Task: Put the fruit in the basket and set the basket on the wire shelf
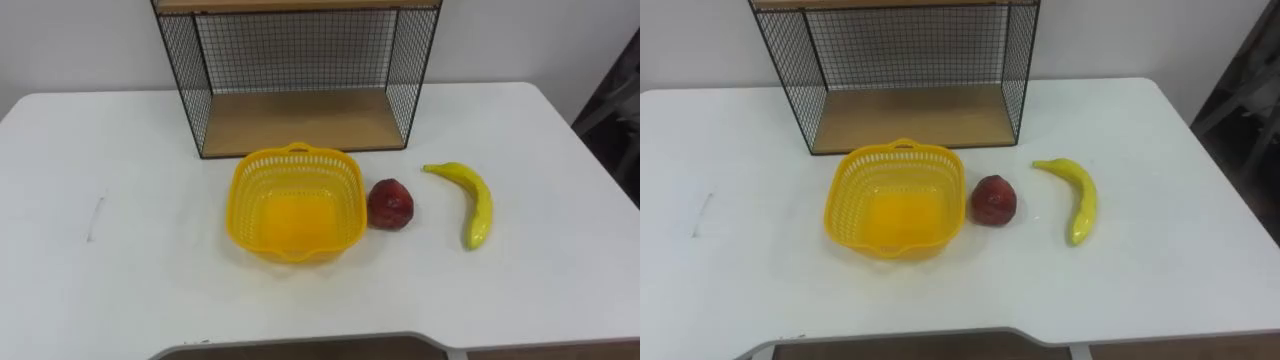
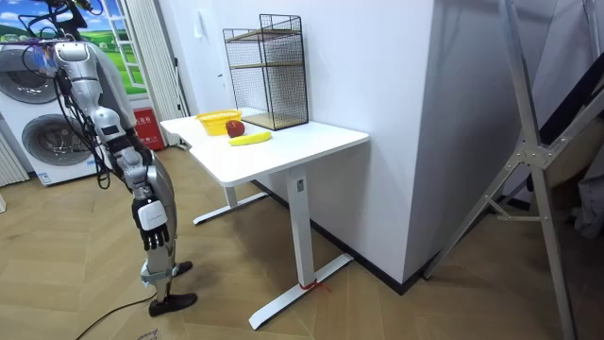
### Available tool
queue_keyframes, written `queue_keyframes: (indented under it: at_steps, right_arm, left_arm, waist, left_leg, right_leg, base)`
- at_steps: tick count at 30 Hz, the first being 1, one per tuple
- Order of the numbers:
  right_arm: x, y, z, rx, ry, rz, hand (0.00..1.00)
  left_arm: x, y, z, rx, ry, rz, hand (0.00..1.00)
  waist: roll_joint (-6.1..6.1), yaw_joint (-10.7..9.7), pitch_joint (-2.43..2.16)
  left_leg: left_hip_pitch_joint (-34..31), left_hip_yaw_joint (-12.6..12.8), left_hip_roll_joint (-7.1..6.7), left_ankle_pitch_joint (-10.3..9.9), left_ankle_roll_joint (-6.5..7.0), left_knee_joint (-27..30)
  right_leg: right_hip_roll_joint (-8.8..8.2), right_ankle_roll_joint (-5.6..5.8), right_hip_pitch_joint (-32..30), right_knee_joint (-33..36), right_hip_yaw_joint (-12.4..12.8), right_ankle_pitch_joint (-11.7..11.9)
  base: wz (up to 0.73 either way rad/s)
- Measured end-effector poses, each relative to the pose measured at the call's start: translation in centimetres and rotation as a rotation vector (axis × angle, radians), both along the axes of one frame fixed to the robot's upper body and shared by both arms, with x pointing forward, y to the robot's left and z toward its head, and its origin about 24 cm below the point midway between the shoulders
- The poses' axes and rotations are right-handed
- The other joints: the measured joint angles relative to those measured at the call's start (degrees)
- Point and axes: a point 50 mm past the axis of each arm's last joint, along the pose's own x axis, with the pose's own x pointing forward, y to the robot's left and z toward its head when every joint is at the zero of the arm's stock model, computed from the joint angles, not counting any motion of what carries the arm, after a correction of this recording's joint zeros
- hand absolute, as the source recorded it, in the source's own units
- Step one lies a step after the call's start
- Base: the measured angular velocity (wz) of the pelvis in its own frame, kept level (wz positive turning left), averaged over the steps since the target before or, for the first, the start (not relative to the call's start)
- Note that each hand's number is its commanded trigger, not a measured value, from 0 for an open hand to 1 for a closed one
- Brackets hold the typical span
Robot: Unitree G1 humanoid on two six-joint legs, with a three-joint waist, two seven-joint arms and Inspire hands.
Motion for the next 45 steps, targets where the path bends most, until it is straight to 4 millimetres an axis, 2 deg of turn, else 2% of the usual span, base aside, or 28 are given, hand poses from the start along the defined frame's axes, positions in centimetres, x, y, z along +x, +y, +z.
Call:
queue_keyframes:
  at_steps: [9,21,26,29,32,34,35,37,40,45]
  right_arm:
    - [-0.7,0.0,0.0,-0.007,0.021,-0.047,0.0]
    - [-0.3,-0.4,0.1,-0.082,-0.088,-0.3,0.0]
    - [-1.0,-0.7,0.1,-0.151,-0.119,-0.45,0.0]
    - [-1.7,-0.8,0.2,-0.199,-0.13,-0.602,0.0]
    - [-2.2,-1.2,0.3,-0.254,-0.169,-0.892,0.0]
    - [-0.9,-1.9,0.5,-0.262,-0.282,-1.231,0.0]
    - [-0.6,-2.1,0.6,-0.26,-0.311,-1.308,0.0]
    - [0.6,-2.9,0.8,-0.263,-0.401,-1.581,0.0]
    - [1.9,-3.7,1.2,-0.278,-0.47,-1.824,0.0]
    - [3.1,-5.2,2.0,-0.312,-0.537,-2.07,0.0]
  left_arm:
    - [-2.1,0.1,0.0,0.0,0.045,0.101,0.0]
    - [-1.6,0.2,0.1,0.002,0.014,0.145,0.0]
    - [-1.6,0.3,0.1,0.004,0.005,0.154,0.0]
    - [-1.3,0.3,0.1,0.016,-0.016,0.154,0.0]
    - [-1.4,0.5,0.1,0.022,-0.028,0.169,0.0]
    - [-1.9,1.0,0.3,0.039,-0.034,0.242,0.0]
    - [-2.2,1.2,0.3,0.049,-0.034,0.263,0.0]
    - [-2.3,1.8,0.5,0.079,-0.069,0.352,0.0]
    - [-2.7,2.5,0.7,0.107,-0.098,0.422,0.0]
    - [-3.3,3.2,1.0,0.159,-0.122,0.458,0.0]
  waist:
    - [0.35,0.0,0.02]
    - [-0.28,-0.1,0.07]
    - [-0.22,0.0,0.17]
    - [-0.21,-0.2,0.4]
    - [-0.26,-1.2,0.49]
    - [-0.28,-2.8,0.5]
    - [-0.29,-3.2,0.49]
    - [-0.39,-3.7,0.45]
    - [-0.55,-4.8,0.42]
    - [-0.77,-6.0,0.25]
  left_leg:
    - [0.9,0.0,0.0,-0.1,0.0,-0.6]
    - [1.6,0.5,0.01,-0.1,0.0,-1.1]
    - [2.0,0.9,0.11,-0.1,-0.01,-1.1]
    - [2.0,1.3,0.12,-0.1,-0.02,-1.5]
    - [2.0,1.4,0.11,-0.1,0.01,-1.7]
    - [2.1,1.6,0.11,-0.1,0.01,-1.8]
    - [2.1,1.6,0.11,-0.1,0.01,-1.8]
    - [2.1,1.7,0.08,-0.1,0.01,-1.9]
    - [2.1,1.8,0.07,-0.1,0.01,-1.6]
    - [2.0,2.3,0.04,-0.1,0.01,-1.8]
  right_leg:
    - [-0.02,0.01,0.9,-0.1,-0.1,-0.1]
    - [-0.06,0.03,1.1,0.0,0.3,-0.2]
    - [0.04,0.04,1.1,0.0,0.9,-0.2]
    - [0.03,0.05,0.8,0.1,1.2,-0.2]
    - [0.02,0.1,0.8,0.0,1.3,-0.3]
    - [0.02,0.11,0.6,-0.1,1.5,-0.3]
    - [0.02,0.15,0.6,-0.1,1.4,-0.3]
    - [0.03,0.15,0.6,-0.2,1.4,-0.3]
    - [0.06,0.16,0.6,-0.2,1.4,-0.3]
    - [0.03,0.18,0.4,-0.2,1.6,-0.3]
  base:
    - [0.01]
    - [-0.01]
    - [-0.06]
    - [-0.03]
    - [-0.01]
    - [-0.04]
    - [0.0]
    - [0.0]
    - [0.0]
    - [-0.03]
